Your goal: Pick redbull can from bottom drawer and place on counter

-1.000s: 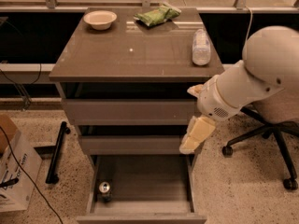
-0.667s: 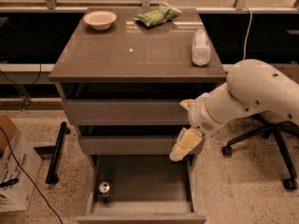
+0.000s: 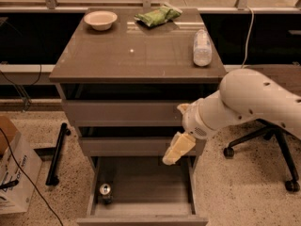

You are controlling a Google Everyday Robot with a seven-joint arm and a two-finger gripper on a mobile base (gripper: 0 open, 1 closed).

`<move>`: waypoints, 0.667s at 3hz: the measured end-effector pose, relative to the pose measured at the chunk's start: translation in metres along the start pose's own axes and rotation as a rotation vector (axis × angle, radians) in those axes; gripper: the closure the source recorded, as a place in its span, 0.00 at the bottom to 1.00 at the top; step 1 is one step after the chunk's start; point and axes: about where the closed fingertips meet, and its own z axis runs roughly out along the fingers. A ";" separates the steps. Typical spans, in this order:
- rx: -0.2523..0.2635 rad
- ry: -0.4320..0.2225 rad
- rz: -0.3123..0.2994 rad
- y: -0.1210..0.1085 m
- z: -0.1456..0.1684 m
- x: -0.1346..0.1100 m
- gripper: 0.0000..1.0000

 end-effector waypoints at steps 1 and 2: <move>-0.021 -0.065 0.046 0.012 0.041 -0.008 0.00; -0.079 -0.152 0.096 0.023 0.089 -0.011 0.00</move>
Offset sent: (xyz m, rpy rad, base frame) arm 0.0088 0.0979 -0.1174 0.3212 0.1250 -0.0202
